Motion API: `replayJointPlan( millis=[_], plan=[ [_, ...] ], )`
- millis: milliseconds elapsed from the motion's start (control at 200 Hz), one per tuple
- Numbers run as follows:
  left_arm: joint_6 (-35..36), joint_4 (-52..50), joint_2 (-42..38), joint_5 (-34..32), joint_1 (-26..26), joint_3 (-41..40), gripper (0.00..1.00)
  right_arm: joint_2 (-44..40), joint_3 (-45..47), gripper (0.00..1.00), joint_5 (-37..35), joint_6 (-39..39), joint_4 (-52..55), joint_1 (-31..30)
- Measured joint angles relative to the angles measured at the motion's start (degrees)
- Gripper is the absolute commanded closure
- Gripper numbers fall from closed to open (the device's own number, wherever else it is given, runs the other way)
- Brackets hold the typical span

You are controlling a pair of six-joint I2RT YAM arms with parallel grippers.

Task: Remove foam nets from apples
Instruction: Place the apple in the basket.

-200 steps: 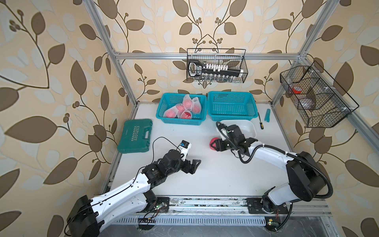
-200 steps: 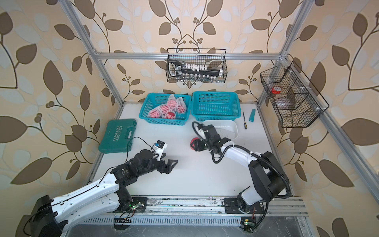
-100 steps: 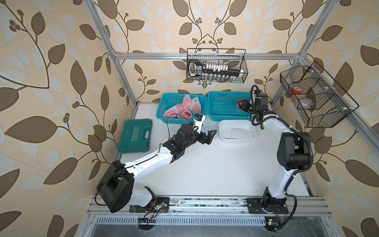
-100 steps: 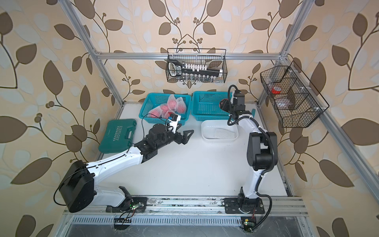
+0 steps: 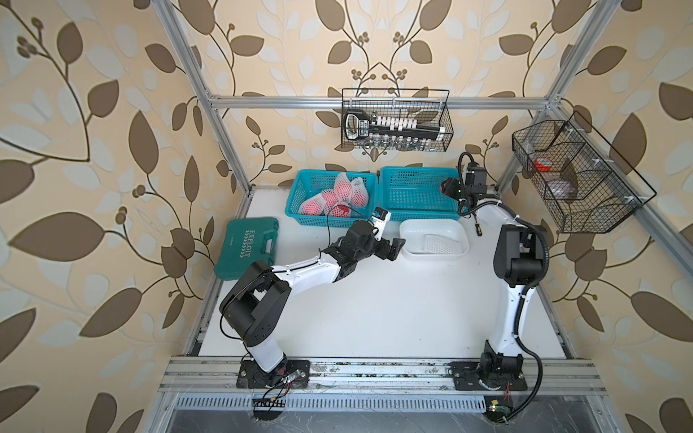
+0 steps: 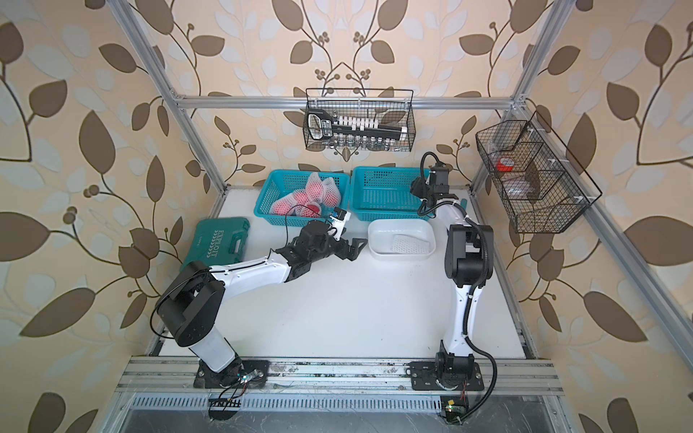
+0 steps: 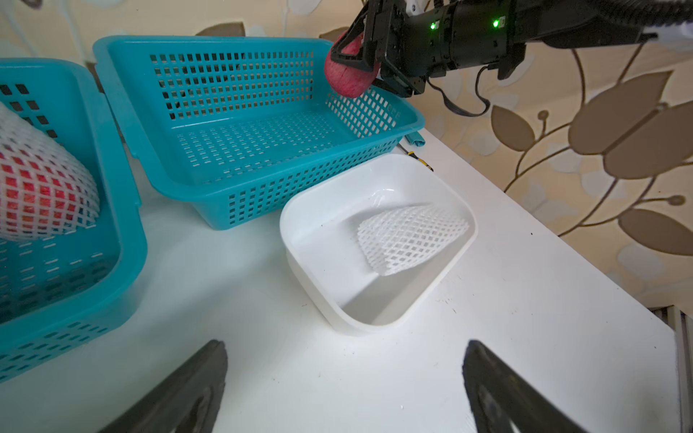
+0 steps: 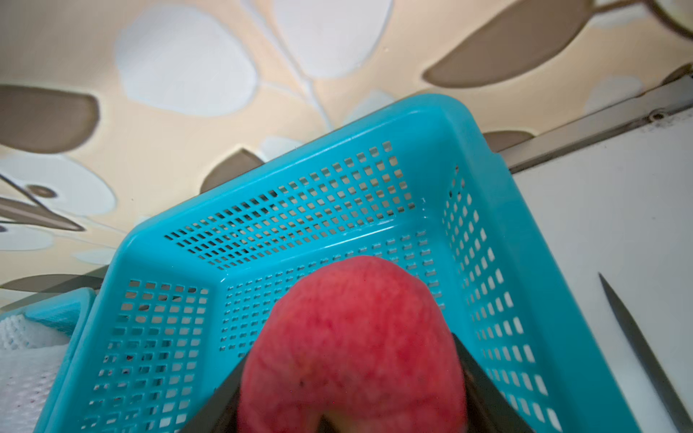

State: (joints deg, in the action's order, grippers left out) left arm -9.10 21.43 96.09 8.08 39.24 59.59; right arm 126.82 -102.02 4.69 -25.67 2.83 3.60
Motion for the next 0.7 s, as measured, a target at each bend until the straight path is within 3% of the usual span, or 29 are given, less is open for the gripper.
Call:
replayJointPlan(
  millis=[245, 415, 470, 585, 700],
  plan=[
    [-0.8, 0.6, -0.8, 1.4, -3.8, 0.9, 0.01, 3.8, -2.7, 0.54, 0.0, 0.0, 1.1, 0.0],
    [0.2, -0.9, -2.2, 0.2, -6.0, 0.9, 0.01, 4.7, -3.4, 0.44, -0.8, 0.6, 1.8, 0.0],
    [0.6, -1.1, -2.3, -0.2, -6.3, 0.9, 0.01, 4.9, -3.8, 0.36, -1.1, 0.9, 1.9, 0.0],
    [1.4, -1.7, -2.3, -0.6, -6.9, 0.9, 0.01, 4.9, -4.2, 0.33, -1.3, 1.5, 1.8, 0.0],
    [1.9, -2.0, -2.3, -0.5, -7.5, 0.9, 0.01, 5.3, -4.6, 0.21, -1.5, 1.7, 1.8, -0.1]
  ],
)
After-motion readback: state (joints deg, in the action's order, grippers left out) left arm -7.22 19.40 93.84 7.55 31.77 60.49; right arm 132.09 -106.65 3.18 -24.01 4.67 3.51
